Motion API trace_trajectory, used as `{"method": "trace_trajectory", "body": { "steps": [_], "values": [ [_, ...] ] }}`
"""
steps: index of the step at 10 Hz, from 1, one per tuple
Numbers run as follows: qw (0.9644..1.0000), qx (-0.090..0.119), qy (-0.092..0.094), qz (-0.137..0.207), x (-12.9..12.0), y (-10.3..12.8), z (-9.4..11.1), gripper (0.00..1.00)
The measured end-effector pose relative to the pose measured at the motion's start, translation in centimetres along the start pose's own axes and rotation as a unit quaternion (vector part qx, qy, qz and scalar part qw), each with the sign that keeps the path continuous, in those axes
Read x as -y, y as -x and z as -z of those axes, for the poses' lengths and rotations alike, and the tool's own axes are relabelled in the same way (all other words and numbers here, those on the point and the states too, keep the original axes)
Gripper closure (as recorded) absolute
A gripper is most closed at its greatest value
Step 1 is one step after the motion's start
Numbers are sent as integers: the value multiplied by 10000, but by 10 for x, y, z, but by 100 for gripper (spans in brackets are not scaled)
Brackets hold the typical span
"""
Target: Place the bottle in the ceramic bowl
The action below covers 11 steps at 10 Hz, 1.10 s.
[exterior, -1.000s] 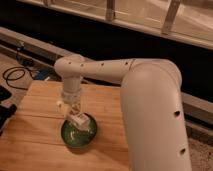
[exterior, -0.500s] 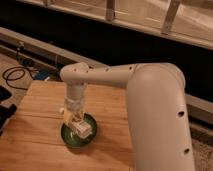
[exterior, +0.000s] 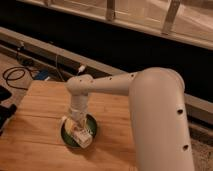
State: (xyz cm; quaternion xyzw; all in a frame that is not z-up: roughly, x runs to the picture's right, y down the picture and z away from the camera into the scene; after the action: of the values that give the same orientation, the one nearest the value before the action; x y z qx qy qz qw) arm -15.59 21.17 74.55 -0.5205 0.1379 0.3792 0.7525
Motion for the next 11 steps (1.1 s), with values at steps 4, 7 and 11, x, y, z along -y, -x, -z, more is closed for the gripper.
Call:
{"method": "trace_trajectory", "body": {
  "steps": [4, 7, 11],
  "values": [
    [10000, -3, -1, -1, 0, 0, 0, 36],
    [10000, -3, -1, -3, 0, 0, 0, 20],
    [10000, -9, 3, -6, 1, 0, -1, 20]
  ]
}}
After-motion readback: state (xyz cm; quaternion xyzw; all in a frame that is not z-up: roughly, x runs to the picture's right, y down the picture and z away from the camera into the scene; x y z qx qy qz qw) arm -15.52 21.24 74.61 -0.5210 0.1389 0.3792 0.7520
